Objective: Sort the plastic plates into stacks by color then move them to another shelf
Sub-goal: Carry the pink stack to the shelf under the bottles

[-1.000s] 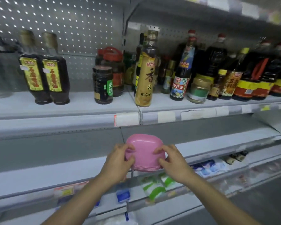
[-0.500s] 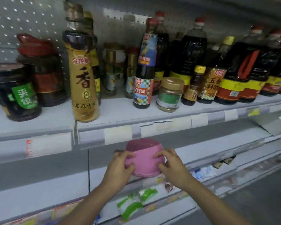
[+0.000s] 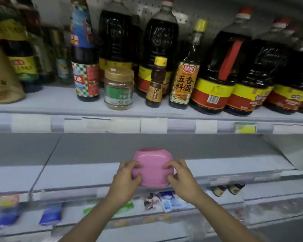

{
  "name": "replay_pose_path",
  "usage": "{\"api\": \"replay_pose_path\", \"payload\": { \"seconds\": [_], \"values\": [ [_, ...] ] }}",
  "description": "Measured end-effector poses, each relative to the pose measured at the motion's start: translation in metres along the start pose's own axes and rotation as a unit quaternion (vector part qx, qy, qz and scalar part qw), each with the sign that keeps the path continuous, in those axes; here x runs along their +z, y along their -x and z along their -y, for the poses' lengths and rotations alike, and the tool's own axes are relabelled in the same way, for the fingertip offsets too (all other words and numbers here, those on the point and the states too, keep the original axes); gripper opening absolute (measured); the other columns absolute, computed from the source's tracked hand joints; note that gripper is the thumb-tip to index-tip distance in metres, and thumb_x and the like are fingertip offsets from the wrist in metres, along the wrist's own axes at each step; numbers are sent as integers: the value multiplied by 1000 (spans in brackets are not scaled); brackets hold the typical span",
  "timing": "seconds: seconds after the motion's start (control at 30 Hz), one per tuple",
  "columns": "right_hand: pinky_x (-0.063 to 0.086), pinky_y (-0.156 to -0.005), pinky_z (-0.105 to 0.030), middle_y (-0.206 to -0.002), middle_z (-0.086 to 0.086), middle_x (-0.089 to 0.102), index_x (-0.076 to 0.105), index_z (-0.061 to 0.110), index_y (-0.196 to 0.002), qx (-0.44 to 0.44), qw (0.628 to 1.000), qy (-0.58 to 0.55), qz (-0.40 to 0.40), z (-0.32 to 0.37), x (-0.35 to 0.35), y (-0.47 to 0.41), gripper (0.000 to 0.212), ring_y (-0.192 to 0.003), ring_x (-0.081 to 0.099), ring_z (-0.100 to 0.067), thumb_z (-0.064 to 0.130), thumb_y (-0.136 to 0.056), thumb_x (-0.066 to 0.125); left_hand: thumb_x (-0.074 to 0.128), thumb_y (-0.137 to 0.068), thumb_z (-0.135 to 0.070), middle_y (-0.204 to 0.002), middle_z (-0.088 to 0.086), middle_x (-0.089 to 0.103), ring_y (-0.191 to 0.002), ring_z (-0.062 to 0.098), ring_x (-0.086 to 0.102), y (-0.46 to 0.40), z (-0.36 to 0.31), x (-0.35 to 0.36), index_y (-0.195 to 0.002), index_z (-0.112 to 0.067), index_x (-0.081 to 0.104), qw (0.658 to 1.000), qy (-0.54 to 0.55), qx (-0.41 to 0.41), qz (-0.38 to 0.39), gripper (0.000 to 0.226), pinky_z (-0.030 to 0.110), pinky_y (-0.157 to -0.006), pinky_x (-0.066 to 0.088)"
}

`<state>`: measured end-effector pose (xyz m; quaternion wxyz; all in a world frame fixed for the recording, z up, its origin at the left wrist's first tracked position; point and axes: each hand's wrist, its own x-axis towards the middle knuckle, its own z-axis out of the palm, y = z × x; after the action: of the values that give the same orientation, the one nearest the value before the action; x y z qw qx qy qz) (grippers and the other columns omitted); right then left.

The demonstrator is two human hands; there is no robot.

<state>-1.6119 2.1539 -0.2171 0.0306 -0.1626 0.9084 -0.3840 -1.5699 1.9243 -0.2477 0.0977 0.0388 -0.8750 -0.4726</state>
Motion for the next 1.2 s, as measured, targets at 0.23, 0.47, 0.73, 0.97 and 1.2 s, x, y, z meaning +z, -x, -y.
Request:
{"api": "replay_pose_path", "payload": {
  "seconds": [0.23, 0.47, 0.73, 0.97, 1.2],
  "values": [
    [47, -72, -12, -123, 5, 45, 65, 23, -113, -28, 998, -35, 35, -45, -4, -7, 35, -66, 54, 2, -5, -94, 56, 67, -87, -8, -117, -7, 50, -66, 6, 59, 15, -6, 46, -109, -31, 66, 997, -1, -53, -51, 32, 25, -79, 52],
    [49, -74, -15, -125, 8, 44, 65, 26, -114, -18, 999, -27, 19, -84, -17, -33, 35, -79, 58, -5, -2, -94, 57, 65, -90, -14, -122, -10, 46, -72, 2, 61, -14, -7, 84, -116, -32, 65, 998, -15, -57, -26, 31, 28, -83, 54],
    [58, -75, -27, -121, 11, 46, 66, 28, -113, -6, 1000, -19, -17, -140, -68, -41, 36, -67, 58, -5, -2, -94, 58, 65, -92, -15, -123, -10, 44, -74, -4, 59, -48, -39, 144, -114, -33, 65, 999, -1, -33, 29, 29, 12, -79, 49],
    [52, -74, -25, -122, 12, 46, 66, 26, -113, -3, 999, -4, -42, -206, -116, -42, 35, -68, 55, -2, -1, -92, 61, 65, -93, -17, -124, -7, 43, -73, 2, 60, -75, -73, 216, -118, -30, 64, 998, -26, -21, 53, 28, 16, -83, 47],
    [44, -65, -10, -121, 6, 50, 68, 22, -113, -1, 999, -4, -34, -295, -192, -51, 34, -64, 55, -3, -5, -93, 61, 67, -91, -19, -120, -8, 45, -67, 0, 59, -98, -117, 323, -116, -32, 65, 998, -29, -33, 36, 29, 16, -77, 46]
  ]
}}
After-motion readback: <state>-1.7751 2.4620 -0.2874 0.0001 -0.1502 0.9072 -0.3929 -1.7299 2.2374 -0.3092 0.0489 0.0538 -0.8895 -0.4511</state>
